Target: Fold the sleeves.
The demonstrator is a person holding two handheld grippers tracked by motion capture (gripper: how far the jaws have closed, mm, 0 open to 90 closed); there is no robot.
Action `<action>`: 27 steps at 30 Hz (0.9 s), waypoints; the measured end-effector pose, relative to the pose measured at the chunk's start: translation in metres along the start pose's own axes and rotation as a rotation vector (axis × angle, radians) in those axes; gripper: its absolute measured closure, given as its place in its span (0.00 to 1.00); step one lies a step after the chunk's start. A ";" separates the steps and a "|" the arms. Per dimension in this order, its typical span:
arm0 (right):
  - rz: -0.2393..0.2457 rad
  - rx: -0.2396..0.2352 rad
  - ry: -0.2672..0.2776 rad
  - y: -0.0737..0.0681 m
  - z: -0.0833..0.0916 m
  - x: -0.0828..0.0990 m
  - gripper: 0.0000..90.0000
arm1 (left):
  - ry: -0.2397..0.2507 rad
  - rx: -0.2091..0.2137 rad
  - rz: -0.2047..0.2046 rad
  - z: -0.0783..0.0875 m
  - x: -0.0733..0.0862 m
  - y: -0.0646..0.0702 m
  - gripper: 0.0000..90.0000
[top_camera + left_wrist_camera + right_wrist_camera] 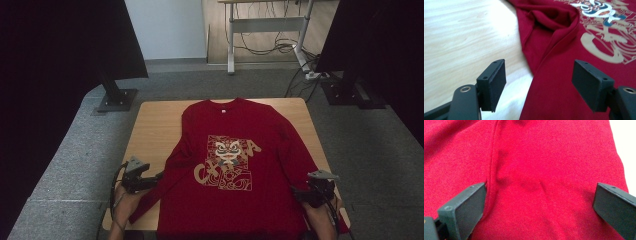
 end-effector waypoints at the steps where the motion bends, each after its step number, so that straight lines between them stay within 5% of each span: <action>1: 0.000 0.000 0.000 0.000 0.000 0.000 0.00 | 0.000 -0.004 0.000 0.001 0.002 -0.001 0.32; 8: 0.000 0.000 0.000 0.000 0.000 0.000 0.00 | -0.001 -0.038 0.017 0.011 0.018 -0.010 0.36; 11: 0.000 0.000 0.000 0.000 0.000 0.000 0.00 | -0.016 -0.047 0.049 0.022 0.044 -0.021 0.37; 14: 0.000 0.000 0.000 0.000 0.000 0.000 0.00 | -0.016 -0.047 0.049 0.022 0.044 -0.021 0.38; 15: 0.000 0.000 0.000 0.000 0.000 0.000 0.00 | -0.044 -0.054 0.047 0.025 0.058 -0.022 0.40; 19: 0.000 0.000 0.000 0.000 0.000 0.000 0.00 | -0.058 -0.060 0.050 0.027 0.067 -0.022 0.41; 27: 0.000 0.000 0.000 0.000 0.000 0.000 0.00 | -0.066 -0.074 0.058 0.028 0.076 -0.018 0.67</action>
Point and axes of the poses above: each handheld gripper's, and its own axes: z roughly backward along the jaws, x roughly out of its underside, y roughly to its right, the point moved 5 cm from there along -z, roughly forward along the jaws, and after that the axes turned 5 degrees about -y, right-handed, at the moved point
